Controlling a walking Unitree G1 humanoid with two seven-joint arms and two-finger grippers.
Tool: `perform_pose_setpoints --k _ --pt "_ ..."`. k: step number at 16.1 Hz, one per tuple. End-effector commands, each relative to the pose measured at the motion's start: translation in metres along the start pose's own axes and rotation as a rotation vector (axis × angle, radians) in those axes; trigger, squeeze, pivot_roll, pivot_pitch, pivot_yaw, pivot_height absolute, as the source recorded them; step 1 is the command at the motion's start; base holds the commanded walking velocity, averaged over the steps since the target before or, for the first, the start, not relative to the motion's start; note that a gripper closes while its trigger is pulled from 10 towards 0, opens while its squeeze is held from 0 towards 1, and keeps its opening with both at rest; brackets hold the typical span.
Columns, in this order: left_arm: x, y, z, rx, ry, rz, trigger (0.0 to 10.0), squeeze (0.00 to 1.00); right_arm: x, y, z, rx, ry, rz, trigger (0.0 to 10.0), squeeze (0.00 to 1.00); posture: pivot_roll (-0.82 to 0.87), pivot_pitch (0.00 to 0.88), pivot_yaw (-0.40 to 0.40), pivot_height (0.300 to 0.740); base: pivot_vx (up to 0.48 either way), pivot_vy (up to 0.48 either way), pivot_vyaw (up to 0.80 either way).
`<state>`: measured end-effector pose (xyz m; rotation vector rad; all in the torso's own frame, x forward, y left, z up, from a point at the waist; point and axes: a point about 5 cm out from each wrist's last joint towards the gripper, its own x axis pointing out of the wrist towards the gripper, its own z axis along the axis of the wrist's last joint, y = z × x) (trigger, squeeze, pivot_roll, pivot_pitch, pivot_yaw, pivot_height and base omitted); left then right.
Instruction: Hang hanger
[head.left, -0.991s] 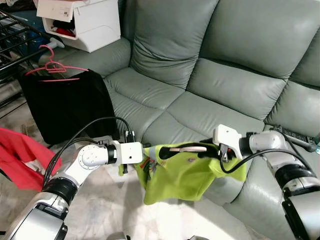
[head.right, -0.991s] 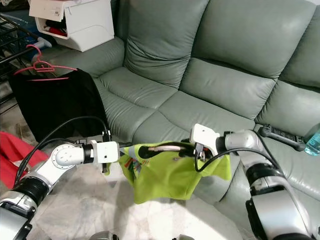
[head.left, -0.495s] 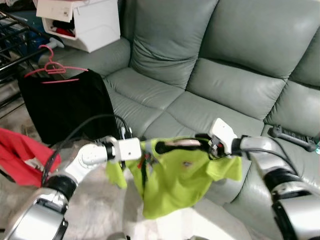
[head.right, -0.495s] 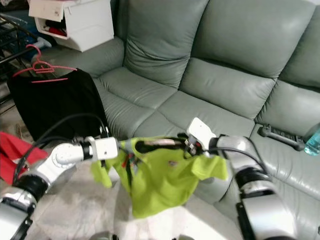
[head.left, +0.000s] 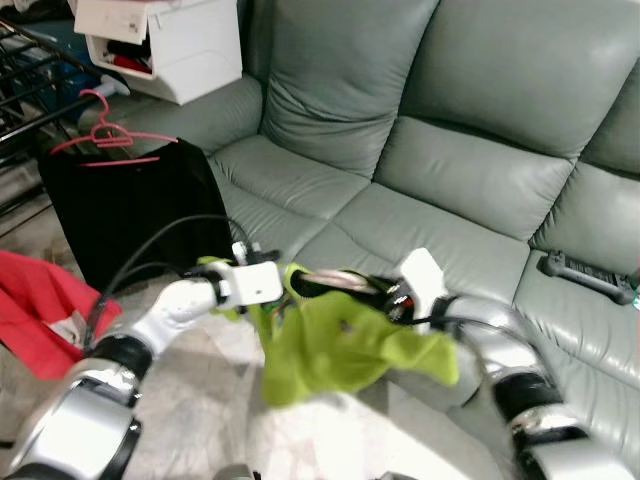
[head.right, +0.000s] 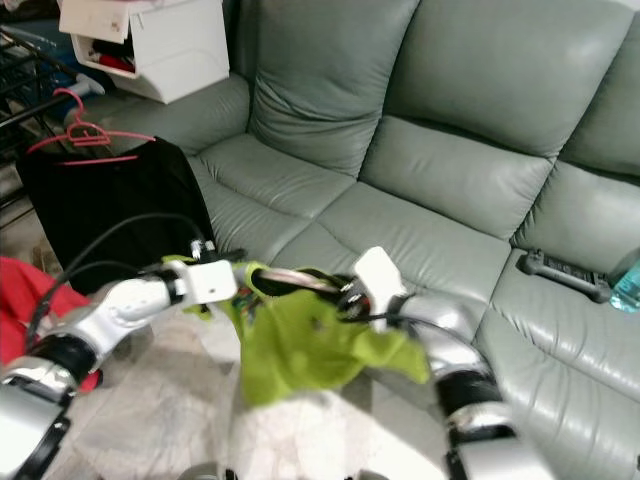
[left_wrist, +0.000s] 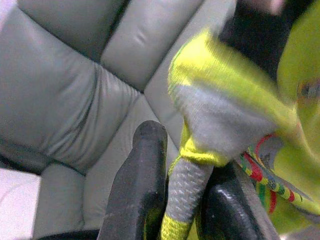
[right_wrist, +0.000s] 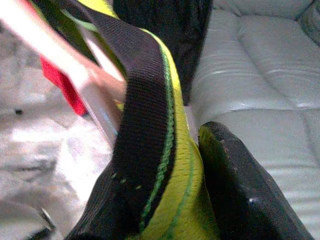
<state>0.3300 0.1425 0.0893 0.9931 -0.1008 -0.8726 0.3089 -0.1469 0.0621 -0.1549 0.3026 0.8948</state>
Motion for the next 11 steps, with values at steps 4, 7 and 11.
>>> perform_pose_setpoints --k 4,7,11 --pt "0.001 -0.009 0.003 -0.1 -0.056 0.052 10.0 1.0 0.002 0.006 0.002 0.026 -0.006 -0.046 0.0 0.0 -0.06 0.0 0.02 0.74 0.0 0.0 0.0" --pt "-0.011 -0.021 -0.006 -0.19 -0.047 0.131 10.0 1.0 0.004 0.011 -0.009 0.077 0.034 -0.115 0.0 0.0 -0.06 0.0 0.019 0.74 0.0 0.0 0.0" --pt "-0.024 -0.034 -0.011 -0.065 -0.065 0.016 10.0 1.0 0.0 0.009 -0.019 0.093 0.097 -0.162 0.0 0.0 -0.05 0.0 0.018 0.74 0.0 0.0 0.0"
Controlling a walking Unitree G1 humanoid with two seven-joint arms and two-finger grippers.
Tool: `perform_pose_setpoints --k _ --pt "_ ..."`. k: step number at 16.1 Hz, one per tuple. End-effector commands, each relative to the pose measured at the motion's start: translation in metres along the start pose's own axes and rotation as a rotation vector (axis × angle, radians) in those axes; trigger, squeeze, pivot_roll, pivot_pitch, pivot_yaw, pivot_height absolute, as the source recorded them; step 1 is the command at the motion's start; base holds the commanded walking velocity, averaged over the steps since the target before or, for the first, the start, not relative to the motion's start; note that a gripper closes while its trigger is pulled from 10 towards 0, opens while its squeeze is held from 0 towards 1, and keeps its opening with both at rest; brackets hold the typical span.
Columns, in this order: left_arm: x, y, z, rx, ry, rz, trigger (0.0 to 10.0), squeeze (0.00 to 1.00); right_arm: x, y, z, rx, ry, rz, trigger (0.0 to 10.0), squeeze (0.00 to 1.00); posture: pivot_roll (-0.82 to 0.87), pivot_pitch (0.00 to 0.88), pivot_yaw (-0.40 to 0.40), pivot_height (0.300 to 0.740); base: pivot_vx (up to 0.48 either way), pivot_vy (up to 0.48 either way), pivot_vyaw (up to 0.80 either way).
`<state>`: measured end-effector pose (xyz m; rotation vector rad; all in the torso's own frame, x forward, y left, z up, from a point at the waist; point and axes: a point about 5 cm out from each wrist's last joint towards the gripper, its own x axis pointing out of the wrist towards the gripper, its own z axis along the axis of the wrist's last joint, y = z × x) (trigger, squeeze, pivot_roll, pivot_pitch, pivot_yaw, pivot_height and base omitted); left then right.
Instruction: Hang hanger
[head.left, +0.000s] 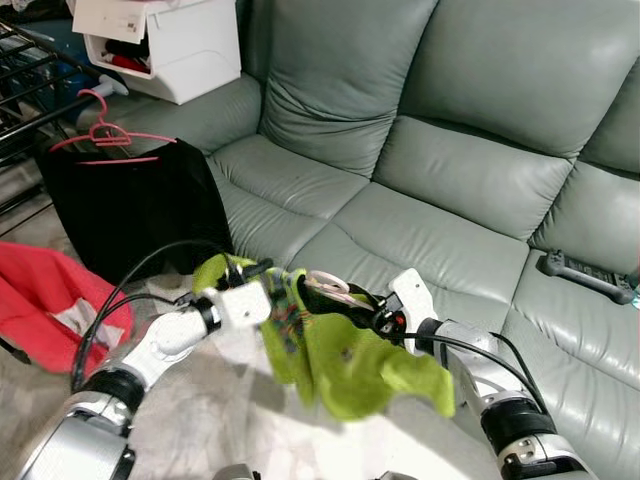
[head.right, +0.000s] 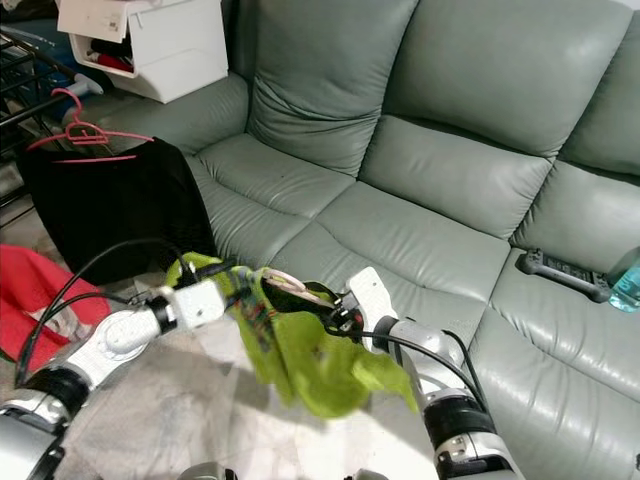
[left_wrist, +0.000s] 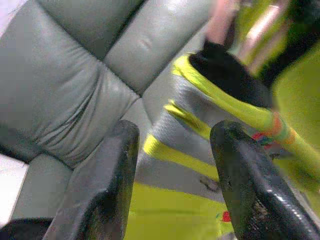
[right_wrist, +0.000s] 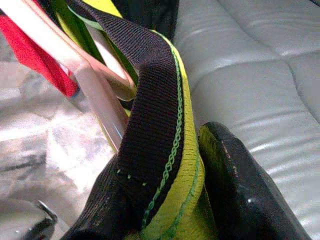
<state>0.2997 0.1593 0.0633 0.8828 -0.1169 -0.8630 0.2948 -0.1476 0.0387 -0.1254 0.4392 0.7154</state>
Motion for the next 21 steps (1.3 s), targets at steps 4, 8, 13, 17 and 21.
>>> perform_pose_setpoints --k 4,8,13,17,21 --pt "-0.002 0.008 -0.006 -0.058 0.043 0.088 10.0 1.0 -0.003 -0.008 0.0 0.024 0.006 -0.128 0.0 0.0 -0.06 0.0 0.024 0.74 0.0 0.0 0.0" --pt "-0.026 0.005 -0.046 -0.599 0.284 0.571 10.0 1.0 -0.013 -0.007 0.002 0.147 -0.116 -0.282 0.0 0.0 -0.06 0.0 0.024 0.74 0.0 0.0 0.0" --pt "-0.044 -0.017 -0.052 -0.827 0.309 0.81 10.0 0.0 -0.029 -0.009 0.013 0.192 -0.268 -0.446 10.0 0.0 -0.03 0.0 0.017 0.74 0.0 0.0 0.0" --pt "-0.044 -0.021 -0.048 -0.857 0.315 0.806 10.0 0.0 -0.033 -0.006 0.021 0.216 -0.335 -0.485 10.0 0.0 -0.03 0.0 0.025 0.74 0.0 0.0 0.77" --pt "-0.046 -0.02 -0.049 -0.871 0.324 0.823 10.0 0.0 -0.028 0.003 0.019 0.184 -0.314 -0.437 10.0 0.0 -0.03 0.0 0.021 0.74 0.0 0.0 0.74"
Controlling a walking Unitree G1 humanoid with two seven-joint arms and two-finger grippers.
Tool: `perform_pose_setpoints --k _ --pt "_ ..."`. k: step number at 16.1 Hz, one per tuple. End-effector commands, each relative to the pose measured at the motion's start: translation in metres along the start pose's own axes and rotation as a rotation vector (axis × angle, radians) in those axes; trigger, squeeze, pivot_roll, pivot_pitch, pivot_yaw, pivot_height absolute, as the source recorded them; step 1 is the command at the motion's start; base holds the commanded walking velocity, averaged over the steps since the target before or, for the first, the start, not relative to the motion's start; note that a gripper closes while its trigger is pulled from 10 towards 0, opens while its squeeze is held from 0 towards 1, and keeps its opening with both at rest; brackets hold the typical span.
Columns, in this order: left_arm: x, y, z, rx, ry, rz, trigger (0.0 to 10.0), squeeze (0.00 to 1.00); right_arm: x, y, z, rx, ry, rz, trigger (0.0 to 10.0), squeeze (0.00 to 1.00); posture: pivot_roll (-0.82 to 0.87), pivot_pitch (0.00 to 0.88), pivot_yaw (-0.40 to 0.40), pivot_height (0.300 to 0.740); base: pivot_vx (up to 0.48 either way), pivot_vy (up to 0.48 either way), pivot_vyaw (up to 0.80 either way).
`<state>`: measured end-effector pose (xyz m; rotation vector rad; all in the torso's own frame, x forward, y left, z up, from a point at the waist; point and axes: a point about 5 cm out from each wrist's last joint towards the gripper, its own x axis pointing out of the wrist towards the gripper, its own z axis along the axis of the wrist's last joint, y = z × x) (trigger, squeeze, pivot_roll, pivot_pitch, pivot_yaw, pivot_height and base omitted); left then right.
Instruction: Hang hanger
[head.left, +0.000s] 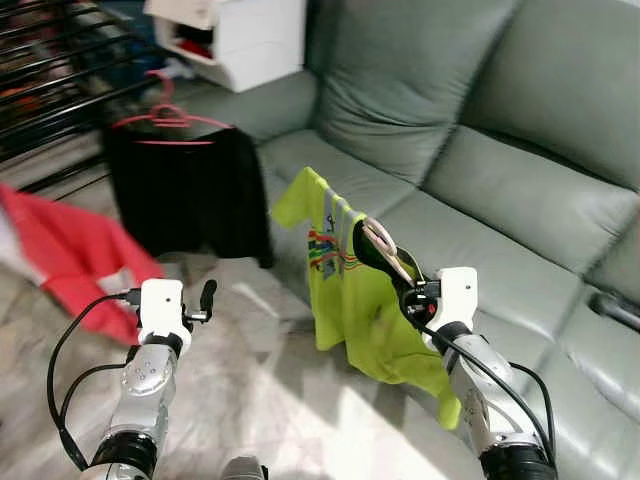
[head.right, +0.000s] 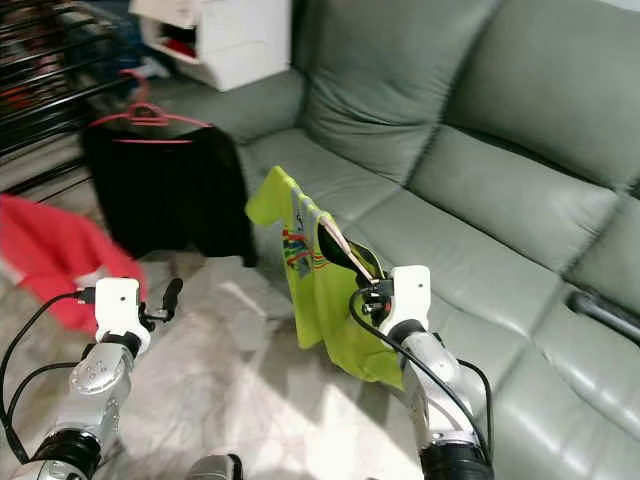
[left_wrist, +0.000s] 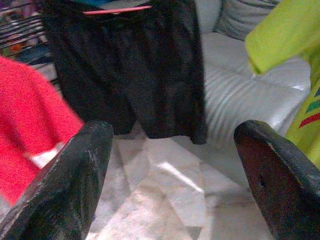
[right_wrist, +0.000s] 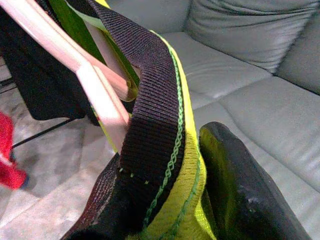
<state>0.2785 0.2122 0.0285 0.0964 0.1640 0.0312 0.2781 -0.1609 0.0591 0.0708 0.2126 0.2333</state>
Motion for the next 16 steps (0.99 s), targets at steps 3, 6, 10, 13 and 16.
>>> perform_pose_setpoints --k 3,6,10,13,16 --pt "0.001 0.005 0.004 -0.015 0.002 0.026 10.0 0.0 0.009 0.005 0.016 -0.016 -0.054 0.04 10.0 0.0 -0.03 0.0 0.024 0.74 0.084 0.187 0.74" --pt "0.005 0.006 0.008 -0.009 -0.002 0.031 10.0 0.0 0.011 0.006 0.018 -0.025 -0.052 0.065 10.0 0.0 -0.04 0.0 0.022 0.74 0.279 0.317 0.74" --pt "0.008 0.007 0.011 -0.007 -0.003 0.037 10.0 0.0 0.011 0.007 0.016 -0.024 -0.04 0.082 10.0 0.0 -0.03 0.0 0.023 0.74 0.281 0.316 0.73" --pt "0.01 0.008 0.013 -0.003 -0.005 0.047 10.0 0.0 0.012 0.007 0.014 -0.02 -0.028 0.089 10.0 0.0 -0.03 0.0 0.022 0.74 0.268 0.334 0.6" --pt "0.01 0.007 0.013 0.004 0.002 0.054 10.0 0.0 0.014 0.007 0.016 -0.029 -0.033 0.099 10.0 0.0 -0.03 0.0 0.02 0.74 0.175 0.341 0.15"
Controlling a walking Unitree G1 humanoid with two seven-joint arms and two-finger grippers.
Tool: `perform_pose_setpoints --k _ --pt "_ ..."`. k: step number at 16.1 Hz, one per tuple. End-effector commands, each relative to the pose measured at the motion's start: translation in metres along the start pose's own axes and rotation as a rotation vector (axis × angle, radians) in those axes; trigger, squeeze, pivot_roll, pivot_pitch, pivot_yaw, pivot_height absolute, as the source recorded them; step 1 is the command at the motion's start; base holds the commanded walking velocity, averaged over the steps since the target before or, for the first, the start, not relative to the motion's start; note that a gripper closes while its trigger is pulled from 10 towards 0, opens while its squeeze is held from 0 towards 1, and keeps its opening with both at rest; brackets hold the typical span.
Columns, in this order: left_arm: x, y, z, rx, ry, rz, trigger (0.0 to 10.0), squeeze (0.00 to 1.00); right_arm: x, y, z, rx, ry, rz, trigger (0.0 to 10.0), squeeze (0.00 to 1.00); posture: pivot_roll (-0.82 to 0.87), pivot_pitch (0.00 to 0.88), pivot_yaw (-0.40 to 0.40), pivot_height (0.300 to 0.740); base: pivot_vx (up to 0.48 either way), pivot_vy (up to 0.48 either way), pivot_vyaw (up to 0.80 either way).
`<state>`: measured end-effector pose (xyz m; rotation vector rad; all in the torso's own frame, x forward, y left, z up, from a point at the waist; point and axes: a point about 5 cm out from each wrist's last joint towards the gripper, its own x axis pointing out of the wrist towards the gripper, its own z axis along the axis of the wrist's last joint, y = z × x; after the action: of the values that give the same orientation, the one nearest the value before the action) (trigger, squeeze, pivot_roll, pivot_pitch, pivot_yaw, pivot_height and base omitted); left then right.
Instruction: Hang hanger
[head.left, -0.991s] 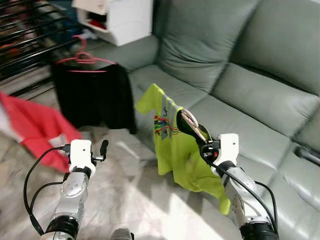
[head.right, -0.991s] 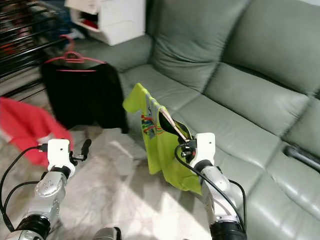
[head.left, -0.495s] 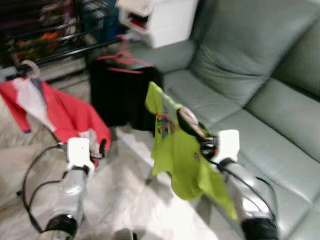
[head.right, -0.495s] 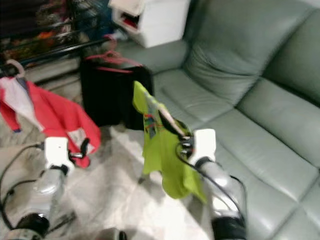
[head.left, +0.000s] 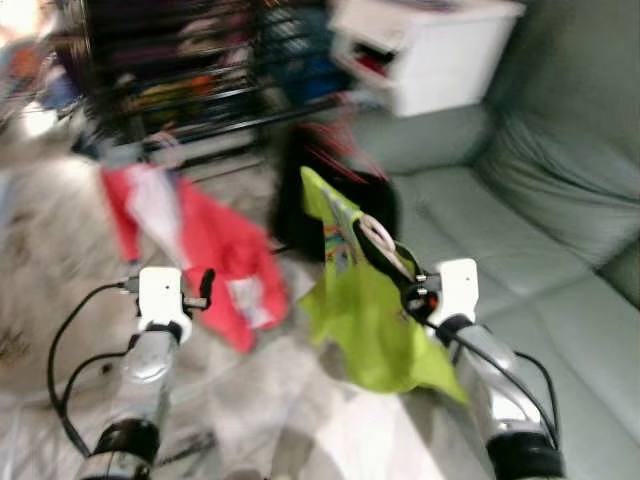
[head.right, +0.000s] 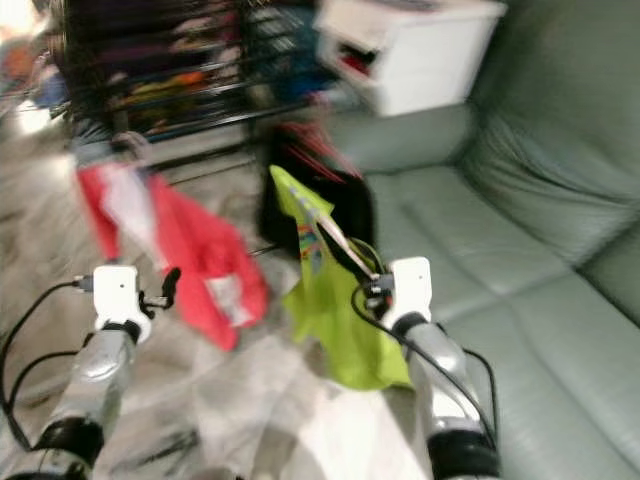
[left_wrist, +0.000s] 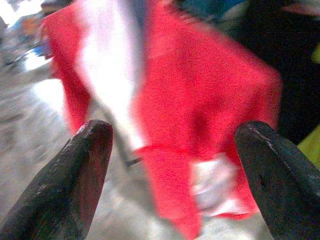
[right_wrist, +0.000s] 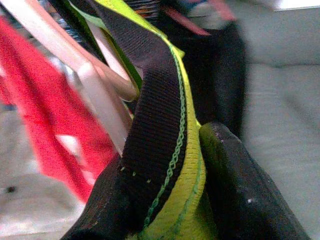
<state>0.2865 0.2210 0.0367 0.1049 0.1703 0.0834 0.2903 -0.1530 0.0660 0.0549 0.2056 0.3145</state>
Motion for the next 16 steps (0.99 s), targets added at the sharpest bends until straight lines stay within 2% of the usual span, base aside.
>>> perform_pose_setpoints --k 1,3,6,12,14,16 --pt "0.004 -0.003 0.004 0.006 -0.002 0.004 10.0 0.0 0.002 0.0 0.008 -0.006 -0.033 0.017 10.0 0.0 -0.03 0.0 0.02 0.74 0.0 0.0 0.4" --pt "0.003 -0.004 0.005 0.01 -0.012 0.004 10.0 0.0 0.008 0.0 0.021 0.006 -0.06 -0.004 10.0 0.0 -0.03 0.0 0.02 0.74 0.12 0.0 0.0" --pt "0.003 -0.007 0.007 0.001 -0.022 0.003 10.0 0.0 0.012 0.0 0.022 0.009 -0.066 -0.023 10.0 0.0 -0.03 0.0 0.02 0.74 0.312 0.0 0.0" --pt "0.004 -0.005 0.008 0.007 -0.017 0.012 10.0 0.0 0.018 -0.002 0.005 0.037 0.059 -0.096 10.0 0.0 -0.02 0.0 0.022 0.74 0.379 0.225 0.0" --pt "0.004 -0.004 0.007 0.014 -0.004 0.017 10.0 0.0 0.017 -0.009 -0.002 0.021 0.121 -0.163 10.0 0.0 -0.02 0.0 0.023 0.74 0.161 0.0 0.0" --pt "0.004 -0.004 0.006 0.015 0.002 0.024 10.0 0.0 0.016 -0.021 -0.003 0.01 0.137 -0.244 10.0 0.0 -0.02 0.0 0.024 0.74 0.0 0.0 0.0"
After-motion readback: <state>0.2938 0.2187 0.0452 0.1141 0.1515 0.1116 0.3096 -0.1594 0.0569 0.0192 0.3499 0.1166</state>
